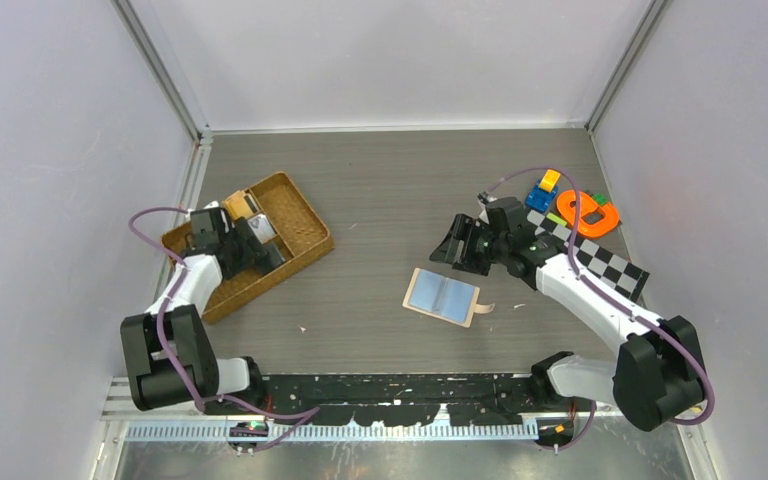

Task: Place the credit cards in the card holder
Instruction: Pick up the credit card from the storage box.

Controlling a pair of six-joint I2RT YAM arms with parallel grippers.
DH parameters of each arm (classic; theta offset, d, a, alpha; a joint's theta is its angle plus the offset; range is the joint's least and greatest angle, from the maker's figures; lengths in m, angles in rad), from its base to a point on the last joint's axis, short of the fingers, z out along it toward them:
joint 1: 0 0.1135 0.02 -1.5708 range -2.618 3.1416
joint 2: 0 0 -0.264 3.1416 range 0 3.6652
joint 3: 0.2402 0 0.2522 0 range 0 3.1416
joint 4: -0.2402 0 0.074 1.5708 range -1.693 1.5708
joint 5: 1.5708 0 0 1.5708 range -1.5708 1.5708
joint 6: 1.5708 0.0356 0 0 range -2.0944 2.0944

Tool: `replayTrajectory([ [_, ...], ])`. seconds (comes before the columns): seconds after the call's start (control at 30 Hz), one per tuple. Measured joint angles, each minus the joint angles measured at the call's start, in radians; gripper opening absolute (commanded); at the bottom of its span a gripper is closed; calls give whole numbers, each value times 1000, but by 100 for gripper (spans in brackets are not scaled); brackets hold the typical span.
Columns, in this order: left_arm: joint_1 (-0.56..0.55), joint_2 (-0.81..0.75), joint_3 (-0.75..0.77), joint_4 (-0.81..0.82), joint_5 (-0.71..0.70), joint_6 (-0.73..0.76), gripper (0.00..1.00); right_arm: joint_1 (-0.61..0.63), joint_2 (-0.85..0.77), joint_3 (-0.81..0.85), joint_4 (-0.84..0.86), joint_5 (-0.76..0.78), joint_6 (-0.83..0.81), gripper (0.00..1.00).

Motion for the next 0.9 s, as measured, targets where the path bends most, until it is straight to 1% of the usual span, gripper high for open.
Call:
replayTrajectory([
  [0.07,6,12,-3,30,1,-5,54,-2,-10,-8,0,-2,1,69],
  [0.23,7,14,-22,66,3,-11,47,-7,-21,-21,0,-3,3,69],
  [0.3,7,14,-32,85,9,-11,43,-8,-23,-24,0,-5,4,69],
  [0.6,6,-2,-55,113,6,-10,35,-11,-45,-34,0,-10,8,69],
  [0.9,6,-46,-78,103,-61,-10,31,-11,-68,-39,-2,-11,11,69],
])
